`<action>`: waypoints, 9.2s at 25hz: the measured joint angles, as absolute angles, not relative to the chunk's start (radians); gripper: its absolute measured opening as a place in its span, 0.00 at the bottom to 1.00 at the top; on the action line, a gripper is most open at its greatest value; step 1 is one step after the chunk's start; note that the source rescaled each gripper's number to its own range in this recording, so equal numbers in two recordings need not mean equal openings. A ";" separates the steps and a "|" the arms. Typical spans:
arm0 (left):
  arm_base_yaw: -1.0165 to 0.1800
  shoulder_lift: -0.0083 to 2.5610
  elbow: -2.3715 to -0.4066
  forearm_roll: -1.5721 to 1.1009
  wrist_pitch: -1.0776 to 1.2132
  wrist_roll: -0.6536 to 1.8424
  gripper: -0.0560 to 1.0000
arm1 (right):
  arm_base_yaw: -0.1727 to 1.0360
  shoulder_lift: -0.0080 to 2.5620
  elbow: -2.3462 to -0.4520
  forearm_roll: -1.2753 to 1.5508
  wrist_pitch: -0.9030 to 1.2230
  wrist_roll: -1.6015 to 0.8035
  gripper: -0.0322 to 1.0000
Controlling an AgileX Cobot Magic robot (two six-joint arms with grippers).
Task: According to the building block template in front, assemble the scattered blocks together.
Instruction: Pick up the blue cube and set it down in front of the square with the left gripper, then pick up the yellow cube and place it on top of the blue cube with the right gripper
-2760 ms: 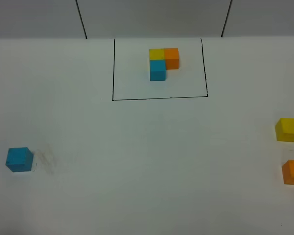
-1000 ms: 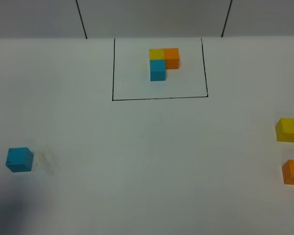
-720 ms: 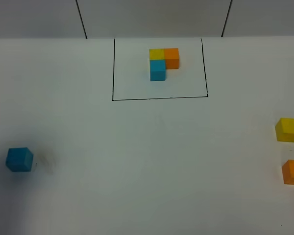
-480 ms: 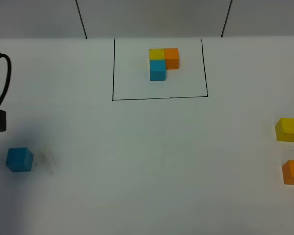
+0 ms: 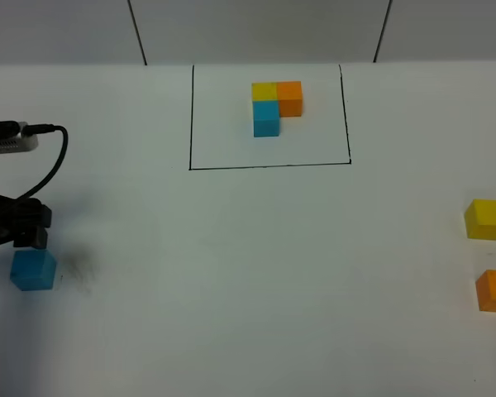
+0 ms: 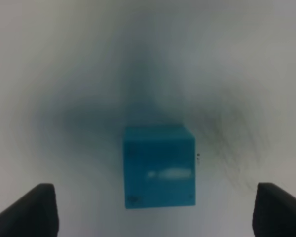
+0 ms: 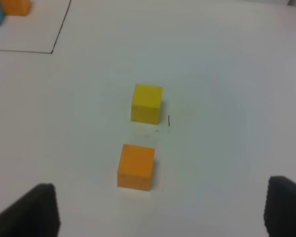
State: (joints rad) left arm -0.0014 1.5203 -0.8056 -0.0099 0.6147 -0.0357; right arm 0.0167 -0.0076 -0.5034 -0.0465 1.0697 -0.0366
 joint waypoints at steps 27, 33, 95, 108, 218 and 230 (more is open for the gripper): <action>-0.001 1.767 -0.806 -0.010 0.483 -0.019 0.37 | 0.017 -0.008 -0.503 -0.046 1.070 -0.037 0.72; -0.006 1.768 -0.835 -0.017 0.462 0.015 0.08 | 0.017 -0.008 -0.503 -0.046 1.070 -0.037 0.72; -0.767 2.146 -1.424 -0.093 0.767 0.935 0.08 | 0.017 -0.008 -0.503 -0.046 1.070 -0.037 0.72; -0.767 2.002 -1.511 -0.075 0.796 0.815 0.98 | 0.017 -0.008 -0.503 -0.046 1.070 -0.036 0.72; -0.069 -0.006 -0.506 0.163 1.071 -0.161 0.68 | 0.017 0.057 -0.503 -0.028 1.071 -0.025 0.72; -0.069 -0.006 -0.506 0.163 1.071 -0.161 0.68 | 0.017 0.629 -0.672 -0.029 0.834 0.104 0.72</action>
